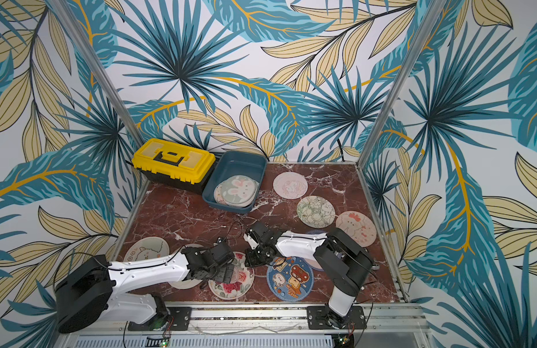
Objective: Put the coasters into the storage box
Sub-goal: Pick up the coaster from the center of the board.
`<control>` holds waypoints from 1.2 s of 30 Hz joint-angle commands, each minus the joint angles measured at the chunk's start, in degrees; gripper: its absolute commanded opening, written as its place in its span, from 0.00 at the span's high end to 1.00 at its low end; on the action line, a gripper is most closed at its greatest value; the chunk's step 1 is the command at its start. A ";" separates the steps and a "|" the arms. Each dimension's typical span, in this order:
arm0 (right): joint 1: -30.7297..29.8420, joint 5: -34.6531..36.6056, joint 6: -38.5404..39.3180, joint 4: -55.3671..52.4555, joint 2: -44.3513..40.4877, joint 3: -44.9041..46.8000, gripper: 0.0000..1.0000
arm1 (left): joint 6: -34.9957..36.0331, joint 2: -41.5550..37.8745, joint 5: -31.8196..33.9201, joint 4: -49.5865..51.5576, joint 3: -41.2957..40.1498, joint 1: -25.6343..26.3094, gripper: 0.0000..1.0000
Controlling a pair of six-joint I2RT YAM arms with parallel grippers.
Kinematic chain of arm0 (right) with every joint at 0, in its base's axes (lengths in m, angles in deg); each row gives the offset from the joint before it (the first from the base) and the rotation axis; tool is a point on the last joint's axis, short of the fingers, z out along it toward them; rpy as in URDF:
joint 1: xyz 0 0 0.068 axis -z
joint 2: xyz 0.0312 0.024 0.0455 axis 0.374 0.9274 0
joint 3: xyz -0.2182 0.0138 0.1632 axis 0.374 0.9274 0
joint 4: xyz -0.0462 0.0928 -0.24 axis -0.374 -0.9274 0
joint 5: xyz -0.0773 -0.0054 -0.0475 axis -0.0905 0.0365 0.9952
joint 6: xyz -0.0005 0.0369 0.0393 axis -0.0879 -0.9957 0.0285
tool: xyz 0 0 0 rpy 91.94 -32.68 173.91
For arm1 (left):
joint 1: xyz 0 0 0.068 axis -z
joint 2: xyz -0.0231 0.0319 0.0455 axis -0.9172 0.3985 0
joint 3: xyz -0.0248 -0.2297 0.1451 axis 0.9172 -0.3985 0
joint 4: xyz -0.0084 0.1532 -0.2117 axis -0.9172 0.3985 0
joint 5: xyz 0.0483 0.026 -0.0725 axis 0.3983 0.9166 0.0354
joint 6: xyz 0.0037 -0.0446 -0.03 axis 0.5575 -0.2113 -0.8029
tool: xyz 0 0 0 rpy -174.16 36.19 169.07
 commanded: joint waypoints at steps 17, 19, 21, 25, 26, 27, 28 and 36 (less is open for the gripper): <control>-0.71 1.72 -0.63 0.69 -0.72 -1.99 1.00 | -0.38 -0.86 0.04 -1.52 -1.30 0.24 0.00; -0.71 3.34 -0.36 -0.05 -1.80 -2.29 1.00 | -0.20 -1.82 0.18 -1.40 -0.67 0.18 0.00; -0.73 5.03 0.00 -1.06 -2.93 -2.86 1.00 | 0.24 -2.81 0.52 -1.37 0.12 0.19 0.00; -0.64 8.37 1.61 -3.35 -4.14 -4.98 1.00 | 1.57 -4.22 2.83 -1.06 1.99 0.23 0.00; -0.54 9.17 2.28 -4.04 -4.27 -5.81 1.00 | 2.33 -4.52 3.93 -0.78 2.66 0.25 0.00; -0.53 10.23 2.91 -4.70 -4.37 -6.65 1.00 | 3.10 -4.63 5.18 -0.53 3.40 0.23 0.00; -0.42 11.06 3.36 -5.48 -4.28 -7.69 1.00 | 3.27 -4.64 6.46 -0.21 4.24 0.15 0.00; 0.28 16.26 6.50 -11.70 -2.71 -16.26 1.00 | 7.65 -5.66 9.97 -3.03 10.16 -2.40 0.00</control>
